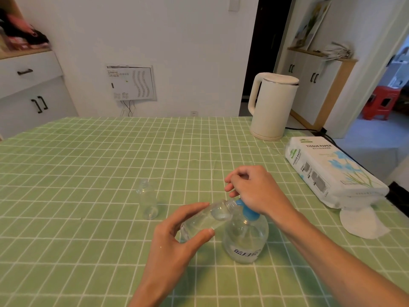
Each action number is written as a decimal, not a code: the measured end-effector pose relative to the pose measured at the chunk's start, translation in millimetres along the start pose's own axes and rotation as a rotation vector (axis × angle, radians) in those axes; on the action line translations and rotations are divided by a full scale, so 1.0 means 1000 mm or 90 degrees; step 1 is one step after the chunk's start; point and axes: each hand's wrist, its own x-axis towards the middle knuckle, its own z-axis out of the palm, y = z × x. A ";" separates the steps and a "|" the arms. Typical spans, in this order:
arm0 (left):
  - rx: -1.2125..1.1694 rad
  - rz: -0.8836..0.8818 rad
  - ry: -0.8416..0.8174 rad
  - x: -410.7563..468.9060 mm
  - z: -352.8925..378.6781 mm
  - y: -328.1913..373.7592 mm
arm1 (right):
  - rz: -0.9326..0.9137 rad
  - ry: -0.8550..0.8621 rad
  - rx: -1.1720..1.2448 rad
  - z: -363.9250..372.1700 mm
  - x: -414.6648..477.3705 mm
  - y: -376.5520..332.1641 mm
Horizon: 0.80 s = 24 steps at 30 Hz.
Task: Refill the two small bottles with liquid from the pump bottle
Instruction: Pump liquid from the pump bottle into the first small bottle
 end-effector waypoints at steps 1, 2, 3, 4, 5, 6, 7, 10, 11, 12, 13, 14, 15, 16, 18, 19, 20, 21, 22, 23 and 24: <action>0.000 0.000 -0.001 0.000 -0.001 0.000 | 0.000 0.001 -0.005 0.000 -0.001 -0.001; -0.001 0.001 -0.003 0.000 -0.001 0.000 | -0.001 0.000 -0.011 -0.001 -0.001 -0.002; 0.001 0.001 -0.005 0.000 -0.001 0.000 | -0.001 -0.001 -0.018 -0.002 -0.002 -0.003; 0.002 0.001 -0.006 0.000 -0.001 0.001 | 0.000 -0.003 -0.023 -0.003 -0.002 -0.005; 0.001 0.001 -0.007 0.000 -0.001 0.001 | 0.001 -0.003 -0.030 -0.005 -0.002 -0.008; -0.001 0.001 -0.008 0.000 -0.001 0.001 | -0.001 0.001 -0.043 -0.007 -0.002 -0.010; -0.003 0.000 -0.007 0.000 -0.002 0.001 | -0.007 0.008 -0.060 -0.008 -0.001 -0.012; -0.001 -0.002 -0.004 0.001 -0.001 0.001 | -0.011 0.016 -0.067 -0.008 0.001 -0.012; 0.000 -0.002 -0.004 0.001 -0.001 0.001 | -0.008 0.017 -0.058 -0.007 0.001 -0.011; 0.000 -0.001 -0.004 0.001 -0.001 0.001 | -0.005 0.016 -0.049 -0.007 0.002 -0.009; 0.000 -0.003 -0.004 0.001 0.000 0.001 | -0.004 0.017 -0.037 -0.007 0.002 -0.008; 0.000 -0.005 -0.004 0.000 0.000 0.001 | -0.003 0.018 -0.025 -0.006 0.002 -0.007; 0.001 -0.006 -0.003 0.000 -0.001 0.001 | -0.002 0.018 -0.017 -0.005 0.002 -0.006; 0.001 -0.008 -0.001 0.000 -0.001 0.001 | 0.000 0.014 -0.013 -0.004 0.002 -0.005; 0.003 -0.008 -0.002 0.000 0.000 0.001 | 0.005 0.002 -0.007 -0.002 0.000 -0.002; 0.004 -0.007 -0.002 0.000 0.000 0.002 | 0.006 -0.002 -0.005 -0.001 0.000 -0.001; 0.006 -0.008 -0.002 0.000 0.000 0.002 | 0.006 -0.004 -0.005 -0.001 0.000 -0.001; 0.008 -0.009 -0.002 -0.001 0.000 0.002 | 0.005 -0.004 -0.006 -0.001 0.000 -0.001; 0.009 -0.008 -0.003 -0.001 0.000 0.002 | 0.005 -0.005 -0.005 -0.001 0.000 -0.001; 0.010 -0.005 -0.003 0.000 0.000 0.002 | 0.006 -0.005 -0.005 -0.001 0.000 -0.002; 0.010 -0.002 -0.003 -0.001 0.000 0.001 | 0.007 -0.007 -0.007 -0.001 0.000 -0.002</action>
